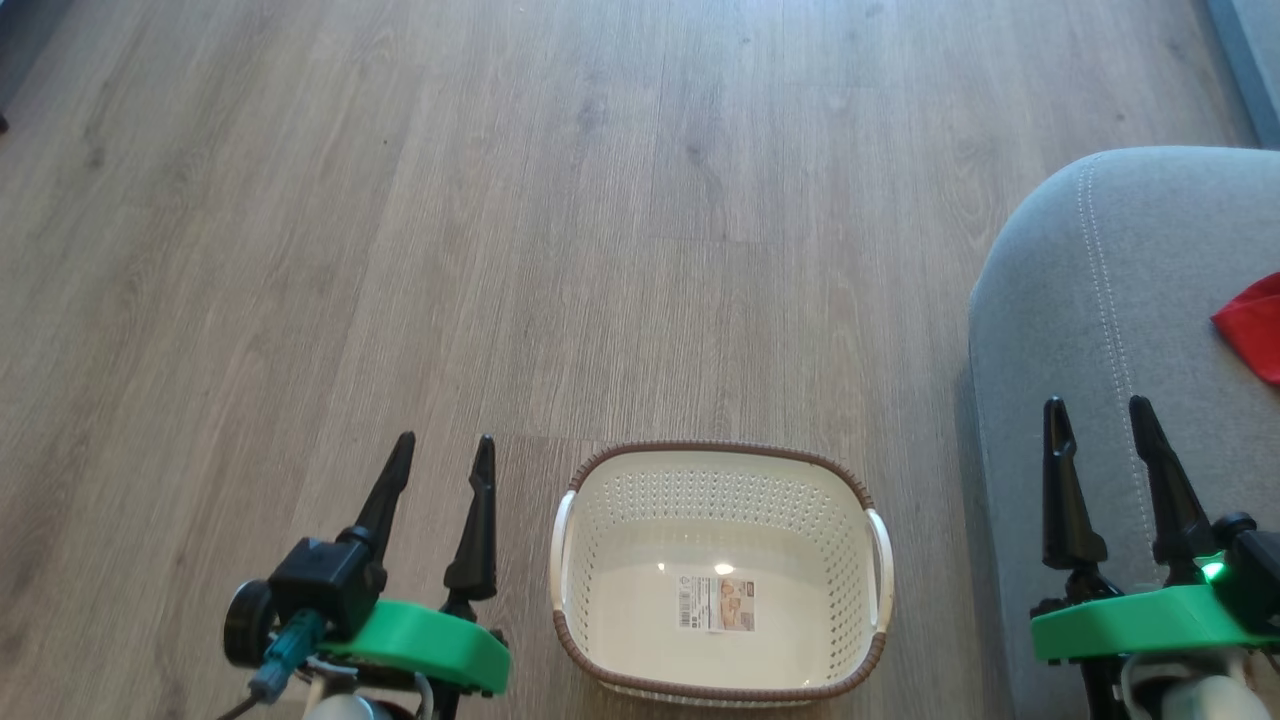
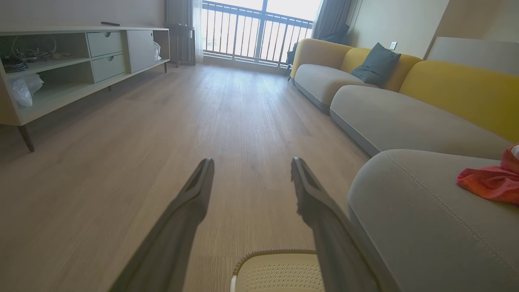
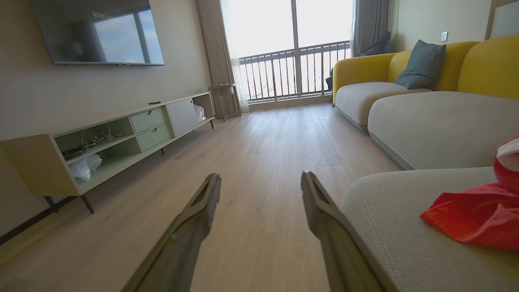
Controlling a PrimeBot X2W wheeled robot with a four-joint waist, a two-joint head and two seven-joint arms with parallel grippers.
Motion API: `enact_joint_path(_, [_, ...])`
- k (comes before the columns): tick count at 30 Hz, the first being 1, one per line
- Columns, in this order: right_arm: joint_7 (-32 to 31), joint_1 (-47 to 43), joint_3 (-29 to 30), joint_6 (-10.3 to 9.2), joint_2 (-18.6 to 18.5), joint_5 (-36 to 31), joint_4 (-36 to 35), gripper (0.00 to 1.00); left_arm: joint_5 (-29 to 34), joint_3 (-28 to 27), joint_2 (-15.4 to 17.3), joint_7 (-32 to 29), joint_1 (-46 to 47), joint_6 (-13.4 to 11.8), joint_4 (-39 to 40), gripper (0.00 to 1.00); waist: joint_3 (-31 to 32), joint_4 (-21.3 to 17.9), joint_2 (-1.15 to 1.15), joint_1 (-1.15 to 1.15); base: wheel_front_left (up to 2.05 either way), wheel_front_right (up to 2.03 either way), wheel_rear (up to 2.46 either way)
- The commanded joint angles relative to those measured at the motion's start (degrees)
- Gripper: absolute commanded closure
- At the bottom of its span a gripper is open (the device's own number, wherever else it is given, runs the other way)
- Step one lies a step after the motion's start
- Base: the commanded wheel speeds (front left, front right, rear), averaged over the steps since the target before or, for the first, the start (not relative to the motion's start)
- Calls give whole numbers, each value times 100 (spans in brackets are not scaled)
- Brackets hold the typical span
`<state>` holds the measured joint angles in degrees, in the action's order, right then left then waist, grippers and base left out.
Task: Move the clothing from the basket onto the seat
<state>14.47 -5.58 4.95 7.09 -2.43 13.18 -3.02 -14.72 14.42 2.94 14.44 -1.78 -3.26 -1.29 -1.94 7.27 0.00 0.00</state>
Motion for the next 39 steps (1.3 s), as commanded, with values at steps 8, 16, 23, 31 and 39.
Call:
enact_joint_path(8, [52,117,-75,40,-45,101,-125,0,-126,-223,-6,56,181,191,83,0,22,4,0,0,0,0,0])
enact_joint_path(16, [52,103,-68,40,-45,85,-83,0,-168,-269,-6,56,137,200,65,0,60,-6,0,0,0,0,0])
enact_joint_path(23, [52,97,-34,40,-45,50,-16,0,-173,-305,-6,56,116,177,49,0,77,-12,0,0,0,0,0])
enact_joint_path(31, [-33,-26,24,-6,23,241,578,100,-324,-130,7,-48,-182,198,-502,100,78,-28,0,0,0,0,0])
enact_joint_path(39, [-151,53,11,-3,-1,762,653,100,-851,-212,45,-146,-119,252,-553,100,84,-73,0,0,0,0,0])
